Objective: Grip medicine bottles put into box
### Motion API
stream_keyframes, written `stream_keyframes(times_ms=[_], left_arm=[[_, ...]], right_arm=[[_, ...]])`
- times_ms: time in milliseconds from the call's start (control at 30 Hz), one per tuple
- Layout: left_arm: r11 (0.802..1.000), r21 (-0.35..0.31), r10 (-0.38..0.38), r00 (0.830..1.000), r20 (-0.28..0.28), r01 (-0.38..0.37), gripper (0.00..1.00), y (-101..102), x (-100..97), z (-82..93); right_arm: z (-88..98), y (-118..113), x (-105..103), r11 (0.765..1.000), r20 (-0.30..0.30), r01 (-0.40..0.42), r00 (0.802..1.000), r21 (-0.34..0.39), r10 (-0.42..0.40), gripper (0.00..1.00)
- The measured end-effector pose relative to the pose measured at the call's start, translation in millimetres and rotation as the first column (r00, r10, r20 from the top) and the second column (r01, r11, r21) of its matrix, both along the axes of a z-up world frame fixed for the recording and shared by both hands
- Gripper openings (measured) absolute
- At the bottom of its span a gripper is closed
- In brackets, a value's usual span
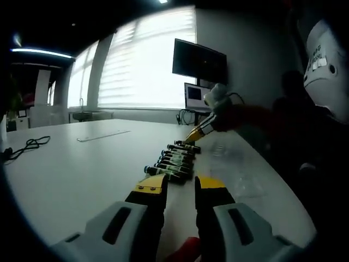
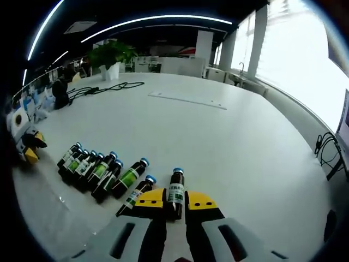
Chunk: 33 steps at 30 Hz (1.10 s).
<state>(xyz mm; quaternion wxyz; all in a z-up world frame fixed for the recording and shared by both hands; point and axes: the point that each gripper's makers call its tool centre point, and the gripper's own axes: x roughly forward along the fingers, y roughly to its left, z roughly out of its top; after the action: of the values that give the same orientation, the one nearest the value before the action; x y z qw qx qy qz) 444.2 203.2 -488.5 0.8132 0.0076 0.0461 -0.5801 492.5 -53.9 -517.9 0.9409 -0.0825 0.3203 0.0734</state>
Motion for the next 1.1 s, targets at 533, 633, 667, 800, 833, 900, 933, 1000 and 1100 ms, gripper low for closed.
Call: stream_keyframes(times_ms=[533,633,667,800,833,900,933,1000,1100], left_arm=[[1.0,0.011,-0.007,1.0,0.001,0.007,0.14,-0.4,-1.7,-1.6],[1.0,0.012,-0.006,1.0,0.002,0.006,0.14,-0.6,-1.6,-1.6],[1.0,0.013,-0.007,1.0,0.002,0.006,0.14,-0.6,-1.6,-1.7],[1.0,0.013,-0.009,1.0,0.003,0.009,0.14,-1.0,-2.5,-1.5],[1.0,0.012,-0.01,1.0,0.003,0.01,0.14,-1.0,-2.6,-1.4],[1.0,0.014,-0.01,1.0,0.003,0.01,0.14,-1.0,-2.8,-1.6],[1.0,0.013,-0.011,1.0,0.003,0.011,0.14,-1.2,-3.0,-1.6],[1.0,0.016,-0.014,1.0,0.005,0.014,0.14,-1.5,-3.6,-1.9],[1.0,0.017,-0.017,1.0,0.007,0.016,0.14,-1.6,-4.2,-2.0]], right_arm=[[-14.5,-2.6,7.0,1.0,-0.076,0.016,0.997,0.012,-0.015,0.08],[-14.6,-2.7,6.5,0.999,-0.094,0.027,0.995,0.024,-0.024,0.08],[-14.6,-2.4,6.0,0.999,-0.099,0.026,0.995,0.025,-0.023,0.08],[-15.0,-2.4,4.7,0.998,-0.111,0.047,0.993,0.038,-0.042,0.07],[-15.0,-2.4,4.3,0.998,-0.111,0.049,0.993,0.038,-0.045,0.07],[-14.9,-2.5,3.5,0.998,-0.11,0.05,0.993,0.033,-0.046,0.07],[-15.0,-2.6,3.4,0.998,-0.109,0.049,0.993,0.032,-0.045,0.07],[-15.1,-1.0,2.9,0.998,-0.111,0.041,0.993,0.04,-0.036,0.07],[-14.9,2.2,2.0,0.998,-0.114,0.033,0.993,0.055,-0.027,0.07]])
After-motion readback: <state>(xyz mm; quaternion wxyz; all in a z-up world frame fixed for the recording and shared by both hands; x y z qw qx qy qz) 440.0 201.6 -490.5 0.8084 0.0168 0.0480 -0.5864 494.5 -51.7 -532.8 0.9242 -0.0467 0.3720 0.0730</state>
